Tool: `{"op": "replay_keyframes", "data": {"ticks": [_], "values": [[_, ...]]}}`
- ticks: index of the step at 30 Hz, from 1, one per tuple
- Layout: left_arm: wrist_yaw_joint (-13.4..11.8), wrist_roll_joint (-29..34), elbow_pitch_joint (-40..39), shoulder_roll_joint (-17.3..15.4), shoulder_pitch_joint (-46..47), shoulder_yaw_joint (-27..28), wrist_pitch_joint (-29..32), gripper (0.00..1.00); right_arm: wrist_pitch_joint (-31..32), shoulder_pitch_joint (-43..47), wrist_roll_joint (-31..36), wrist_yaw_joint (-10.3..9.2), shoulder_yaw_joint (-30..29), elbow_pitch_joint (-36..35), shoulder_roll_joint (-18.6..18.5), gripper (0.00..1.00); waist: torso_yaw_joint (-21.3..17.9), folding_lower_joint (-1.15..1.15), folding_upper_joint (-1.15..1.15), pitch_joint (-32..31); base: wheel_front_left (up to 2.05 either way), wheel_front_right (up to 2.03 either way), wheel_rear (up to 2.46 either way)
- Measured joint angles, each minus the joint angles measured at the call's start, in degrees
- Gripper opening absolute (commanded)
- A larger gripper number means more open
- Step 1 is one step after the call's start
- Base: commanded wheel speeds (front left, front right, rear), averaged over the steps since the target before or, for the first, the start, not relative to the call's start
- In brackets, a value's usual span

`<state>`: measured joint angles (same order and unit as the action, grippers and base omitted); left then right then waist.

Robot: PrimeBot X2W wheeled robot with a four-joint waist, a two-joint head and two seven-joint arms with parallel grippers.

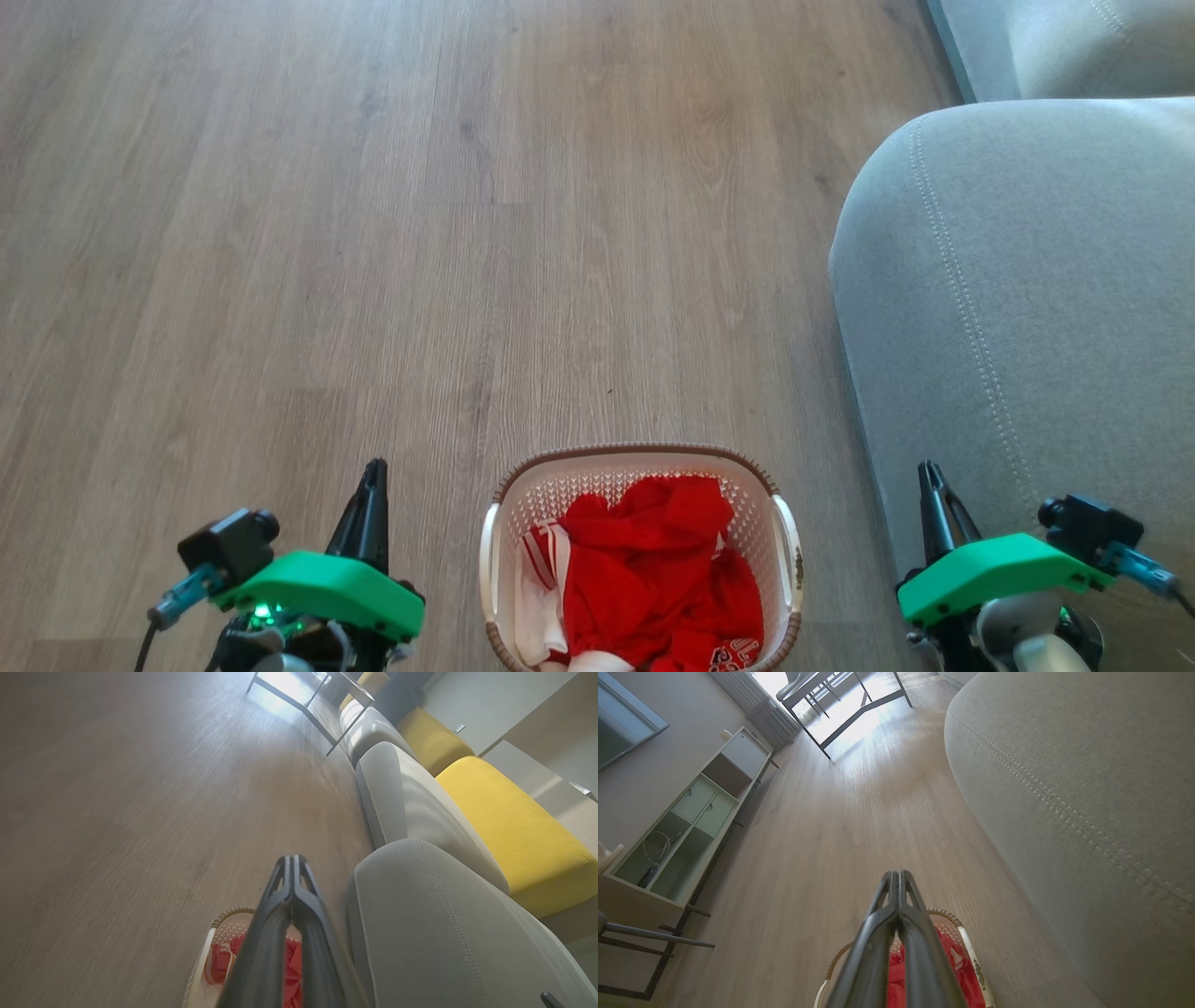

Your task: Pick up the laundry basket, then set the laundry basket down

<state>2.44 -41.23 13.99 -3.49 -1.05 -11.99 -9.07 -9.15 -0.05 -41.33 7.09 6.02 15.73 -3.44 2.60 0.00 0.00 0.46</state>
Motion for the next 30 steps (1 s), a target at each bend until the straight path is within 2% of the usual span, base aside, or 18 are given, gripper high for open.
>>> {"op": "replay_keyframes", "data": {"ticks": [30], "values": [[1.3, -18.3, 0.4, -0.1, 1.2, 4.9, 4.5, 0.0, 4.5, -0.9, -18.2, 0.0, -3.8, 0.0, -0.1, 0.0, -0.9, 0.0, 0.0, -0.1, 0.0, 0.0, 0.0]]}}
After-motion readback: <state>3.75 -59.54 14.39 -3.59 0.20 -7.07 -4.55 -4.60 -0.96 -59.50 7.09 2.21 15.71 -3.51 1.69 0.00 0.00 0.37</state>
